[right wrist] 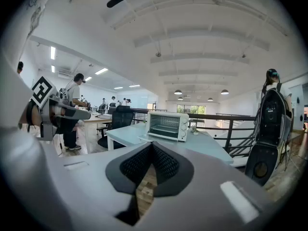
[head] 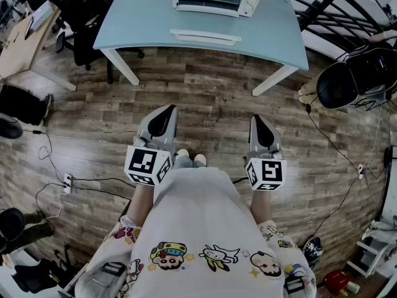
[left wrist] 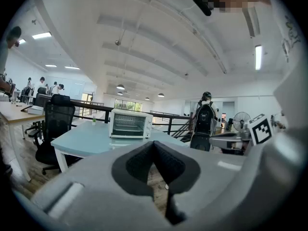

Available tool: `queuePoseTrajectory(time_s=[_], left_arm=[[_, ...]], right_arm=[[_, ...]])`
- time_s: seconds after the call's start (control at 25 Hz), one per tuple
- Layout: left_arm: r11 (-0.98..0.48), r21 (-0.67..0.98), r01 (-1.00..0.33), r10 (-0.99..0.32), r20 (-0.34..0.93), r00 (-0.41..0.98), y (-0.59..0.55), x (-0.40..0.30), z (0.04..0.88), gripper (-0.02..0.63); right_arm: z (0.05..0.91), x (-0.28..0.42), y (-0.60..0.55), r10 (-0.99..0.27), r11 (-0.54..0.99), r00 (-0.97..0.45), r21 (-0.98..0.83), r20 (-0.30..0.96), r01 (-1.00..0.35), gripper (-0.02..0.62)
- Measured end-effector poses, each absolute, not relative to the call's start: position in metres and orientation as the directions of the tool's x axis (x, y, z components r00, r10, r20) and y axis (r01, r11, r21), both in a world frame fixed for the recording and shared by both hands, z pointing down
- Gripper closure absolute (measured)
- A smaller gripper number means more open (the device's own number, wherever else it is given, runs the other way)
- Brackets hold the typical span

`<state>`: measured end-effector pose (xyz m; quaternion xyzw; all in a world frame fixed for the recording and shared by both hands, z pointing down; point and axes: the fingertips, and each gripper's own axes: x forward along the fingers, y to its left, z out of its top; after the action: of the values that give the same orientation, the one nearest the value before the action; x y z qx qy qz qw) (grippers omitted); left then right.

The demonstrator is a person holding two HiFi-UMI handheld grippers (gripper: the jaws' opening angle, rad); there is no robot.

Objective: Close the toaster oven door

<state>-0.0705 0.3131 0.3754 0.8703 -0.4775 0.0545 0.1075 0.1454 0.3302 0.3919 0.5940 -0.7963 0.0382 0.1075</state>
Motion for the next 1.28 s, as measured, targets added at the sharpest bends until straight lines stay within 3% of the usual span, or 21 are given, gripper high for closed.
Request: queuePoseTrajectory(time_s=[0.52,1.28], left_arm=[[-0.471,0.142,-0.870,-0.853,0.178,0.491,0.329,-0.056,0.372,0.580],[-0.485,0.164,-0.859,-0.839,0.189,0.510,0.248,-0.056,0.387,0.499]], right_arm=[[0.388,0.157,0.342,-0.925,0.349,-0.338,0.039,0.176,-0.936,0.578],[0.399,0.147,0.264,-0.908,0.381,-0.371,0.013,0.193,-0.925,0.485]])
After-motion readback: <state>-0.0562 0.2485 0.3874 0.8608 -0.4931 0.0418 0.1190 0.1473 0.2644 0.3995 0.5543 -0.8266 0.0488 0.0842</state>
